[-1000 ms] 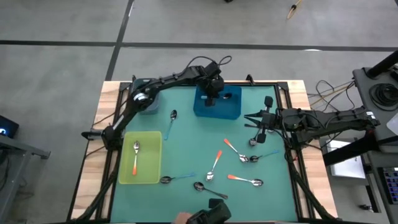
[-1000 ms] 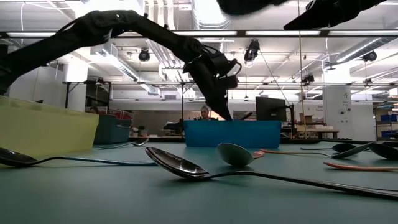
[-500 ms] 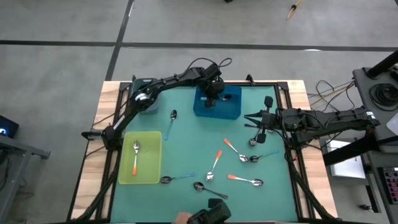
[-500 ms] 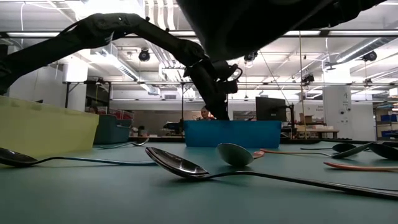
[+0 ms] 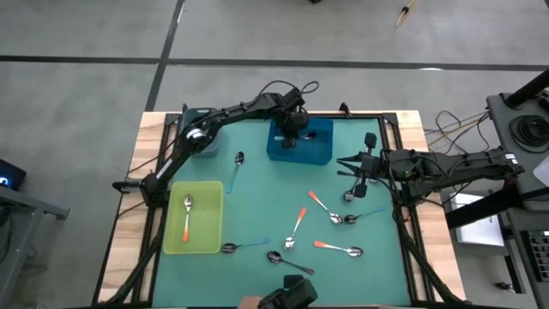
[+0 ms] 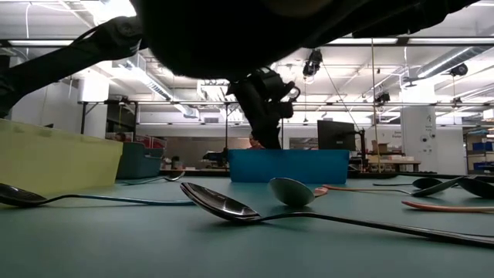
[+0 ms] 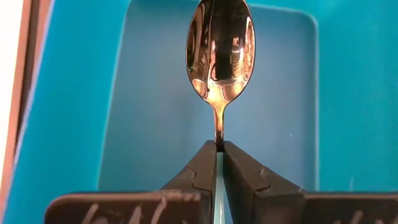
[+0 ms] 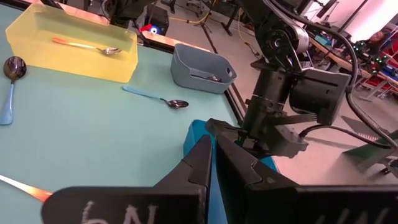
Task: Sort silverware by color (type)
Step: Put the blue spoon into the dark blue bin
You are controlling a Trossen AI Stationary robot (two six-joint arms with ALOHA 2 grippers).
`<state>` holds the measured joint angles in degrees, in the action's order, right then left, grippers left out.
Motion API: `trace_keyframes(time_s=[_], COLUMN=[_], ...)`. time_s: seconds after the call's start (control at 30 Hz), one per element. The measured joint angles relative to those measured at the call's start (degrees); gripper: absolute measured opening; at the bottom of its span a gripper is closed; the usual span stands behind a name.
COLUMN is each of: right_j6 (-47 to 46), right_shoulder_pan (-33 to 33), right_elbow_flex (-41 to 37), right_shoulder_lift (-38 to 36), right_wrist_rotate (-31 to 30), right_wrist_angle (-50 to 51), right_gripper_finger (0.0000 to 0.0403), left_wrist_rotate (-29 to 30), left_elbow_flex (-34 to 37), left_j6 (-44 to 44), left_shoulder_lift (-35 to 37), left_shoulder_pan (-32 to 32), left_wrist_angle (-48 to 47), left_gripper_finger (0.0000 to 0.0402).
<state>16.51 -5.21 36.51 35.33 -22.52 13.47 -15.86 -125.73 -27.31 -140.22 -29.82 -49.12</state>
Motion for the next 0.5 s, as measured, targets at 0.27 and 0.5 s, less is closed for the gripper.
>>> trace_keyframes(time_s=[0.27, 0.5], right_j6=[0.0, 0.0], right_shoulder_pan=[0.0, 0.0], right_elbow_flex=[0.0, 0.0], right_shoulder_lift=[0.0, 0.0], right_wrist_rotate=[0.0, 0.0], right_wrist_angle=[0.0, 0.0], right_gripper_finger=[0.0013, 0.0013], left_wrist_rotate=[0.0, 0.1], left_elbow_flex=[0.0, 0.0], left_j6=[0.0, 0.3], left_shoulder_lift=[0.0, 0.1], left_shoulder_pan=[0.0, 0.0], left_wrist_angle=[0.1, 0.2], left_gripper_finger=[0.0011, 0.0022])
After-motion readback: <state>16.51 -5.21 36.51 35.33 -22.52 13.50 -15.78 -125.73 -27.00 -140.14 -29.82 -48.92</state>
